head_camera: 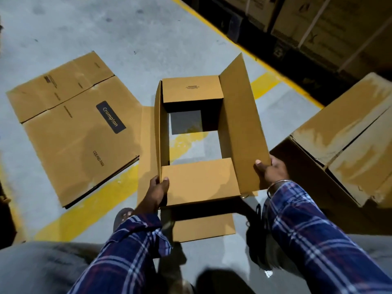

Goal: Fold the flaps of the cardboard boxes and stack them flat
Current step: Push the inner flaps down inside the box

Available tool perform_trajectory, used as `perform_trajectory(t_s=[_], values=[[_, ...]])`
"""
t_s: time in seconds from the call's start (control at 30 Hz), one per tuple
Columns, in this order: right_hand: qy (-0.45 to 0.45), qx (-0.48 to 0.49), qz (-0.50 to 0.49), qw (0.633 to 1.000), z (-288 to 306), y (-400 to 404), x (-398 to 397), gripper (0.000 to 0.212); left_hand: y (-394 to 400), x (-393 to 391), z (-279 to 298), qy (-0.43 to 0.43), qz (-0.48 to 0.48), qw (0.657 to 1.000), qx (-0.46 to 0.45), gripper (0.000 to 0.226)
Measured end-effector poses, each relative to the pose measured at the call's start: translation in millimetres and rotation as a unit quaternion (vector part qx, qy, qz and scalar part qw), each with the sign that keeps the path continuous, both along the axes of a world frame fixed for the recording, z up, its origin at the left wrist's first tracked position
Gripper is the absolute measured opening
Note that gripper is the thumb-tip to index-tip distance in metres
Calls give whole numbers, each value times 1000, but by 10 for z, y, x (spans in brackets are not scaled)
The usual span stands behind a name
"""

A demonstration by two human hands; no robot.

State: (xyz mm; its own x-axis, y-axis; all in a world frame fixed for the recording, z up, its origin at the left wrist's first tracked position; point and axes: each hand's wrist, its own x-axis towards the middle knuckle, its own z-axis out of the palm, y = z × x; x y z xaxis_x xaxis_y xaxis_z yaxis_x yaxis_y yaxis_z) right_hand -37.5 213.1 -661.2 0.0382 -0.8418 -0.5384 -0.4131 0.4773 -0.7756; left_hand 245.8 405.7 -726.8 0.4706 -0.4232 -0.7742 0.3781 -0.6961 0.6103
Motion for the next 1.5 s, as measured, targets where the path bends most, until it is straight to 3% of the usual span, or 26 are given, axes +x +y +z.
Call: perform_trajectory(t_s=[0.1, 0.23, 0.3, 0.43, 0.5, 0.63, 0.7, 0.77, 0.83, 1.0, 1.23, 1.37, 1.43, 1.5], values=[[64, 9, 9, 998, -117, -99, -181, 19, -11, 26, -58, -25, -25, 999, 9, 49], [292, 20, 93, 952, -257, -188, -245, 46, 10, 16, -80, -44, -41, 998, 13, 49], [336, 33, 78, 938, -336, -191, -116, 56, 18, 32, -138, -42, -46, 998, 12, 42], [357, 58, 66, 930, -499, -100, 140, 103, 42, 116, -345, -39, -73, 996, 16, 38], [348, 91, 86, 929, -586, -70, 200, 112, 39, 120, -321, -17, -66, 998, 10, 41], [213, 153, 138, 955, -884, -60, 366, 128, -26, 84, -149, 24, -82, 996, -8, 68], [153, 139, 135, 969, -986, 12, 477, 111, -66, 45, -134, 27, -78, 996, -21, 67], [150, 91, 138, 975, -976, 78, 555, 76, -56, 30, -181, 23, -72, 997, -33, 55], [164, 75, 135, 974, -993, 84, 533, 60, -46, 30, -299, 27, -48, 998, -45, 52], [195, 88, 168, 962, -993, 31, 493, 62, -87, 3, -270, 45, -19, 998, -27, 39], [142, 111, 147, 973, -961, 75, 493, 65, -108, -69, -309, 64, 16, 997, -34, 48], [152, 119, 127, 973, -917, 54, 500, 76, -166, -89, -205, 24, -4, 1000, -1, 62], [191, 76, 119, 971, -859, 56, 518, 73, -223, -65, -120, -6, -7, 1000, 12, 77], [227, -43, 145, 962, -774, 77, 519, 58, -266, -7, -11, -72, -26, 996, 49, 86]])
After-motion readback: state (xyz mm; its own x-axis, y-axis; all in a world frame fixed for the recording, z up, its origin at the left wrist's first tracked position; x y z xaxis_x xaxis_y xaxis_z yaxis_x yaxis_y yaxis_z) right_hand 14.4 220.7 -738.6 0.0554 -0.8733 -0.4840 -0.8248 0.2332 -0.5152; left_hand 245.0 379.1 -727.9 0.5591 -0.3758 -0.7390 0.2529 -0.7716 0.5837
